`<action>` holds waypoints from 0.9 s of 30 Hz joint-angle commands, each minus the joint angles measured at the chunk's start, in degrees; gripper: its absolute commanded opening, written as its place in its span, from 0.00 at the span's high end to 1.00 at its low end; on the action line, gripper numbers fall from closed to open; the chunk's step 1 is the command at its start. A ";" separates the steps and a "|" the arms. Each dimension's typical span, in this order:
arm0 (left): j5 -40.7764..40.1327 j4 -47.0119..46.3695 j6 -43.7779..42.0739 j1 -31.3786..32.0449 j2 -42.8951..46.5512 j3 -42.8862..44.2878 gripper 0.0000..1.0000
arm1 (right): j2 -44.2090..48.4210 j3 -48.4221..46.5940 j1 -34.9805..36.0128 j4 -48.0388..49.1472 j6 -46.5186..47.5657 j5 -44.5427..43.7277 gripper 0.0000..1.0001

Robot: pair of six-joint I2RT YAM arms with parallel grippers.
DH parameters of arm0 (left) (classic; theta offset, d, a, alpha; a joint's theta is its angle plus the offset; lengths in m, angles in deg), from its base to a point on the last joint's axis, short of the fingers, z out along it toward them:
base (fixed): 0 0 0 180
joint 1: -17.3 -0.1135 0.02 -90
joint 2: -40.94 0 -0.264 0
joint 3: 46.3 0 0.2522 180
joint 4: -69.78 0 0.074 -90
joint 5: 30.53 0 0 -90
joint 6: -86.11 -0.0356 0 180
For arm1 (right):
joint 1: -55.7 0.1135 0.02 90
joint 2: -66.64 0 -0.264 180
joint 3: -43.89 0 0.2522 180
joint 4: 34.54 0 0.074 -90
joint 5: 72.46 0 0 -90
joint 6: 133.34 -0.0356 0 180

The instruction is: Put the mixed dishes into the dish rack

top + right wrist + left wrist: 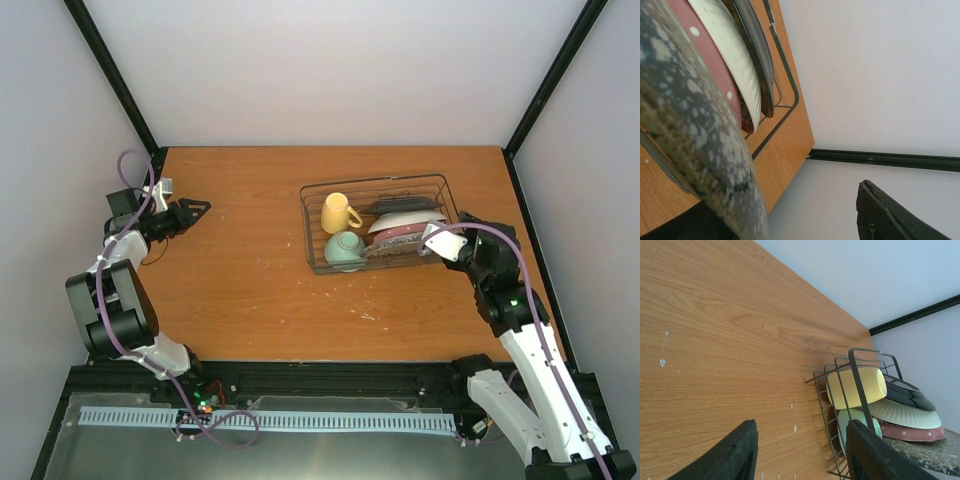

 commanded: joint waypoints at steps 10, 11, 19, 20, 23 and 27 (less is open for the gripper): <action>0.91 -1.31 -0.45 -0.50 -0.72 1.29 0.49 | 9.48 -1.46 -0.56 -2.61 -4.91 3.48 0.36; 0.88 -1.29 -0.42 -0.54 -0.75 1.37 0.49 | 9.91 -1.32 -0.56 -2.98 -4.96 3.40 0.36; 0.87 -1.40 -0.09 -0.55 -0.85 1.39 0.49 | 13.57 -0.37 -0.56 -6.46 -4.99 2.76 0.36; 0.92 -1.44 0.00 -0.47 -0.91 1.39 0.49 | 14.01 -0.30 -0.56 -6.89 -5.00 2.59 0.36; 0.96 -1.48 0.05 -0.50 -0.95 1.48 0.49 | 15.31 -0.66 -0.56 -8.47 -5.18 2.56 0.36; 1.05 -1.53 0.08 -0.48 -0.88 1.48 0.49 | 17.15 -1.81 -0.56 -10.66 -5.70 2.64 0.36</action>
